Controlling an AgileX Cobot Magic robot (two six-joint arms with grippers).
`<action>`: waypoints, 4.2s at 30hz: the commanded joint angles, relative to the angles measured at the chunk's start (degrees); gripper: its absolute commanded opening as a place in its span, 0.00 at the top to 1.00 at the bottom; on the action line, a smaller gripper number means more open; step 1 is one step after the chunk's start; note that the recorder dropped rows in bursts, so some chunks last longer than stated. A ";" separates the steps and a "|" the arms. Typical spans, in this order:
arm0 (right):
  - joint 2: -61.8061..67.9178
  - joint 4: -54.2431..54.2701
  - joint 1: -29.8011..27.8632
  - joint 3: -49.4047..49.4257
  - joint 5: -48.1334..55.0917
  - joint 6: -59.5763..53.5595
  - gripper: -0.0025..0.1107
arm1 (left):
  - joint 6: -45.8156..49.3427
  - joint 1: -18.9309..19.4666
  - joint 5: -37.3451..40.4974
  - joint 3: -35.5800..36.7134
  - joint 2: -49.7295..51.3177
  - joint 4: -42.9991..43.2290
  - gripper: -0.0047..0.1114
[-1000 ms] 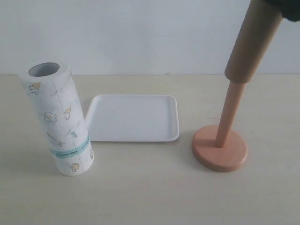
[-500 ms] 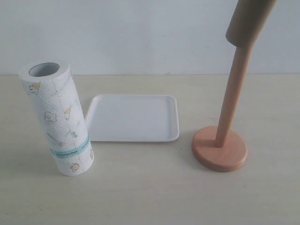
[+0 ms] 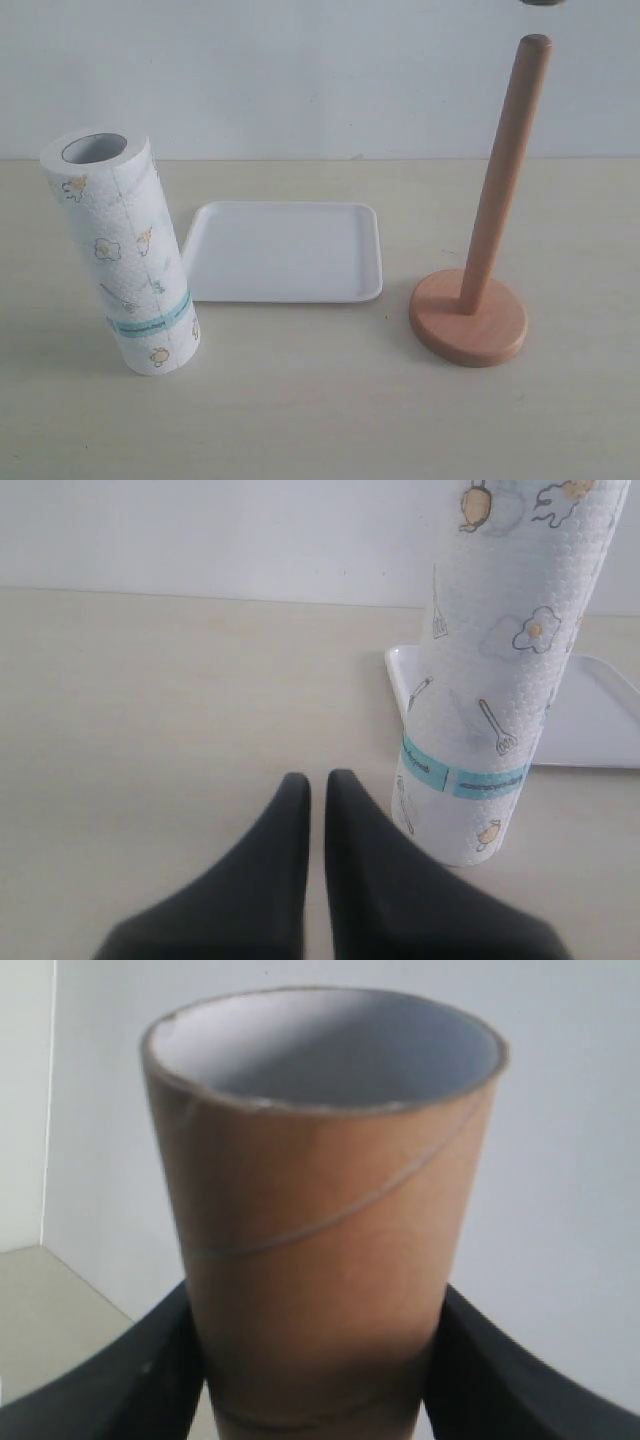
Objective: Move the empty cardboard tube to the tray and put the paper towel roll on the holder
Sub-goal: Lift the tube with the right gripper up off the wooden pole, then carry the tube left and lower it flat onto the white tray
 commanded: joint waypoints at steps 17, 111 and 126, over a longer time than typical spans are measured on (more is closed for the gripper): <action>21.26 -64.04 37.17 -1.55 -21.28 39.84 0.98 | -0.44 0.13 -0.45 0.18 -0.19 -0.20 0.92; 62.92 -80.99 40.43 -27.73 -13.29 44.69 0.52 | -0.44 0.13 -0.45 0.18 -0.19 -0.20 0.92; 62.92 -80.99 40.54 -27.73 -12.41 45.23 0.32 | -0.44 0.13 -0.45 0.18 -0.19 -0.20 0.92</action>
